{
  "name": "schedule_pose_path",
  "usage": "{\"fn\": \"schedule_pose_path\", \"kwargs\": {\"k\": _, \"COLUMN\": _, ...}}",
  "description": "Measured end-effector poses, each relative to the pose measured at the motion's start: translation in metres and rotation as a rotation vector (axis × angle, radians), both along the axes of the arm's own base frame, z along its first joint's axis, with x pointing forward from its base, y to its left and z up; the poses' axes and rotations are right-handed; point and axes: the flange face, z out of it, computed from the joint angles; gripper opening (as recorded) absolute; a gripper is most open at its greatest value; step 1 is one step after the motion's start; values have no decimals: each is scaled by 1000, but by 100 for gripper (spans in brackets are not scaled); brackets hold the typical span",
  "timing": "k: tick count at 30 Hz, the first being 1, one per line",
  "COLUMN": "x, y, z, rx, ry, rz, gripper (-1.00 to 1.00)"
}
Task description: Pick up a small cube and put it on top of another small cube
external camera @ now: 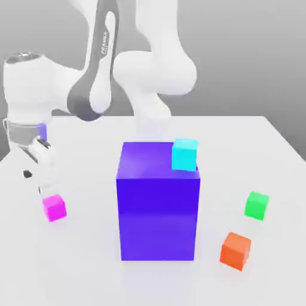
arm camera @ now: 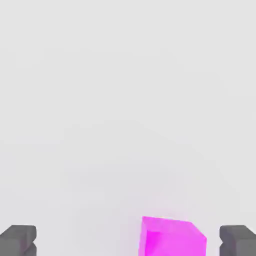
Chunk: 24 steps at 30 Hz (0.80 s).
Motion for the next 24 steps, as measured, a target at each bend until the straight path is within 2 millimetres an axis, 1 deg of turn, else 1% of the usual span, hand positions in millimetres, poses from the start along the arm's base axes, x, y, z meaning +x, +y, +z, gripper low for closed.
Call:
{"fn": "schedule_pose_path", "kwargs": {"k": 2, "x": -11, "y": 1, "z": -18, "rx": 21, "ry": 7, "rz": -29, "gripper": 0}}
{"fn": "schedule_pose_path", "kwargs": {"k": 9, "x": -12, "y": 3, "z": -74, "rx": 25, "ry": 13, "rz": -28, "gripper": 0}}
{"fn": "schedule_pose_path", "kwargs": {"k": 10, "x": -13, "y": 4, "z": -79, "rx": 26, "ry": 13, "rz": -28, "gripper": -100}}
{"fn": "schedule_pose_path", "kwargs": {"k": 15, "x": -13, "y": 4, "z": -79, "rx": 26, "ry": 13, "rz": -28, "gripper": -100}}
{"fn": "schedule_pose_path", "kwargs": {"k": 16, "x": -13, "y": 4, "z": -82, "rx": 27, "ry": 13, "rz": -27, "gripper": -100}}
{"fn": "schedule_pose_path", "kwargs": {"k": 17, "x": -13, "y": 4, "z": -79, "rx": 27, "ry": 12, "rz": -28, "gripper": -100}}
{"fn": "schedule_pose_path", "kwargs": {"k": 21, "x": -10, "y": 2, "z": -51, "rx": 26, "ry": 9, "rz": -30, "gripper": -100}}
{"fn": "schedule_pose_path", "kwargs": {"k": 24, "x": -12, "y": 2, "z": -29, "rx": 27, "ry": 10, "rz": -32, "gripper": -100}}
